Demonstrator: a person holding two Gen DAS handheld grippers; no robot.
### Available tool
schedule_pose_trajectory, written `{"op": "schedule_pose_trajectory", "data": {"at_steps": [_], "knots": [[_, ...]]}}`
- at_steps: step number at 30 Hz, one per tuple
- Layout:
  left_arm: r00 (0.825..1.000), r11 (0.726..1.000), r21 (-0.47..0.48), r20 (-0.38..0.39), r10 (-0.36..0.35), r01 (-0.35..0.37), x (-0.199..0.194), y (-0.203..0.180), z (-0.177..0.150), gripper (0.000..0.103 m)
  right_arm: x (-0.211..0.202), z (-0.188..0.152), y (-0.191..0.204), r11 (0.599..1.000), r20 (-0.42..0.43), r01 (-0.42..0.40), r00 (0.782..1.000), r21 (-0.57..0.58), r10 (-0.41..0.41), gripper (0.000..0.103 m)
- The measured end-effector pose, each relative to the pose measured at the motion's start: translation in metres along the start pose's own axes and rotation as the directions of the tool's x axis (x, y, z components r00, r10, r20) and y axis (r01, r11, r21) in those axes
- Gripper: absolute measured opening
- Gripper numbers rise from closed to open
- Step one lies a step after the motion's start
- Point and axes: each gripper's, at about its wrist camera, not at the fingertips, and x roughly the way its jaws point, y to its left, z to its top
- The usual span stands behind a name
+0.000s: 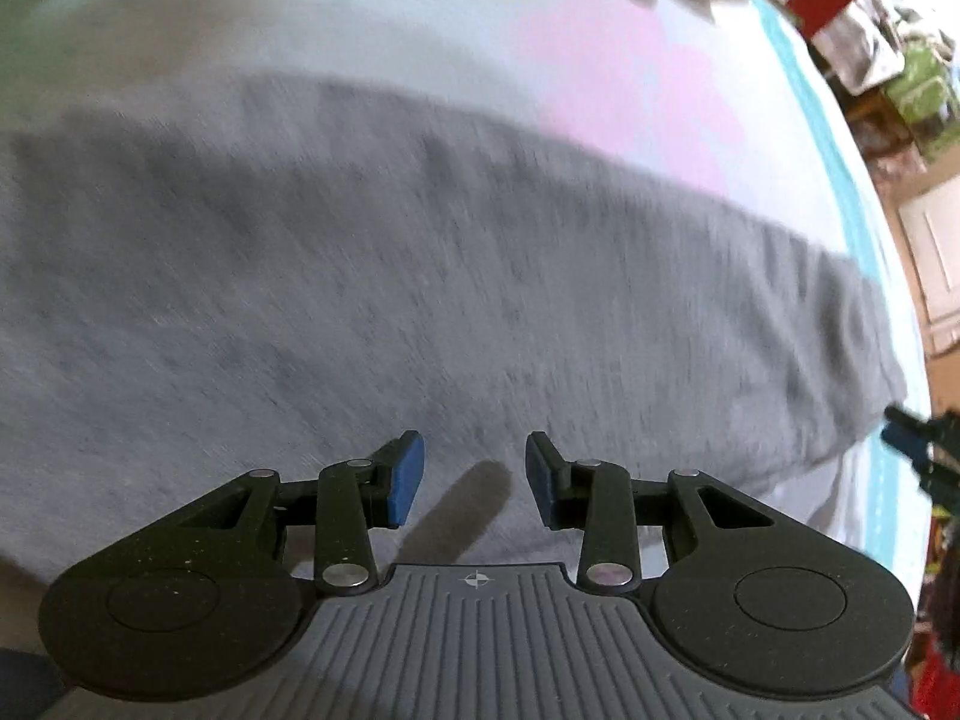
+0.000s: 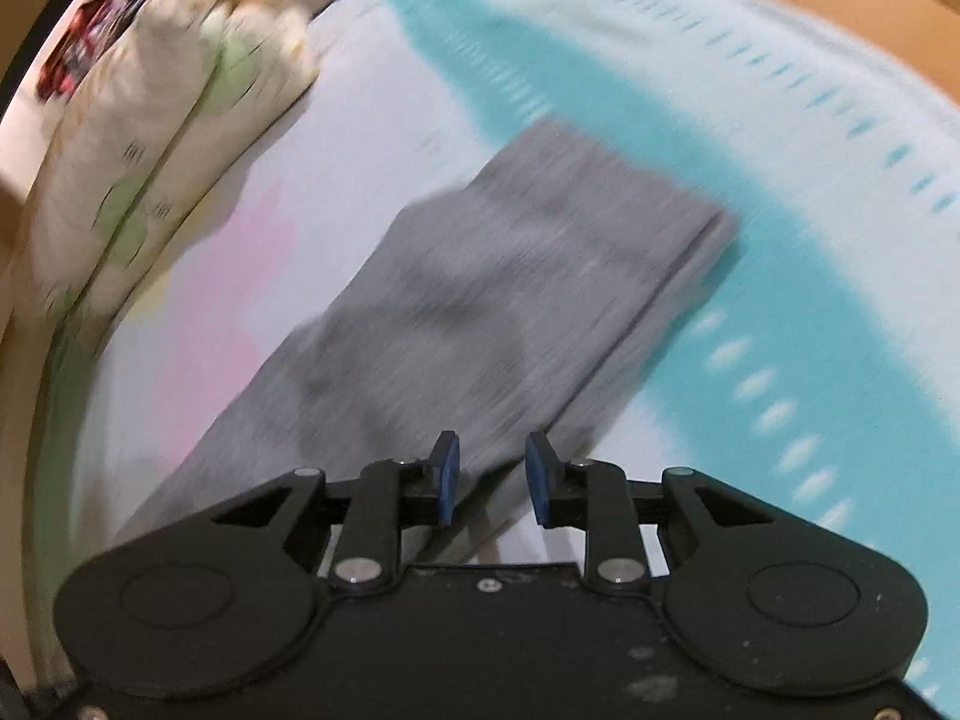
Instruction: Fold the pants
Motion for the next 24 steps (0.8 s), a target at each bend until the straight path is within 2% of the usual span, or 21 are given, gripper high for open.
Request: {"op": "schedule_pose_trajectory", "data": {"at_steps": [4,7,10,16,17,19,21,24], "knots": [[1.0,1.0,0.002,0.011,-0.021,0.021,-0.002,0.004,-0.011,0.037,0.002,0.02,-0.019,0.999,0.056,0.043,0.997,0.03,-0.044,0.03],[0.997,0.994,-0.081,0.005,-0.071,0.071,-0.006,0.02,-0.015,0.036,0.011,0.029,-0.026,0.997,0.066,0.056,0.996,0.052,-0.06,0.036],[0.995,0.987,-0.127,0.006,-0.095,0.095,-0.008,0.03,-0.016,0.036,0.019,0.033,-0.03,0.995,0.056,0.068,0.996,0.075,-0.073,0.036],[0.998,0.996,-0.066,0.002,-0.06,0.06,-0.012,0.023,-0.019,0.036,0.025,0.033,-0.029,0.994,0.064,0.067,0.995,0.088,-0.073,0.036],[0.998,0.996,-0.065,0.003,-0.06,0.06,-0.012,0.022,-0.019,0.036,0.027,0.033,-0.027,0.994,0.065,0.066,0.995,0.087,-0.072,0.034],[0.998,0.995,-0.076,0.005,-0.068,0.068,-0.013,0.022,-0.019,0.036,0.028,0.033,-0.024,0.995,0.063,0.065,0.996,0.075,-0.069,0.017],[0.997,0.993,-0.087,0.006,-0.076,0.076,-0.01,0.02,-0.018,0.036,0.024,0.031,-0.02,0.996,0.069,0.076,0.994,0.055,-0.079,0.007],[0.996,0.992,-0.093,0.005,-0.085,0.086,-0.012,0.022,-0.018,0.036,0.016,0.03,-0.013,0.994,0.1,0.114,0.989,0.002,-0.113,0.005]]}}
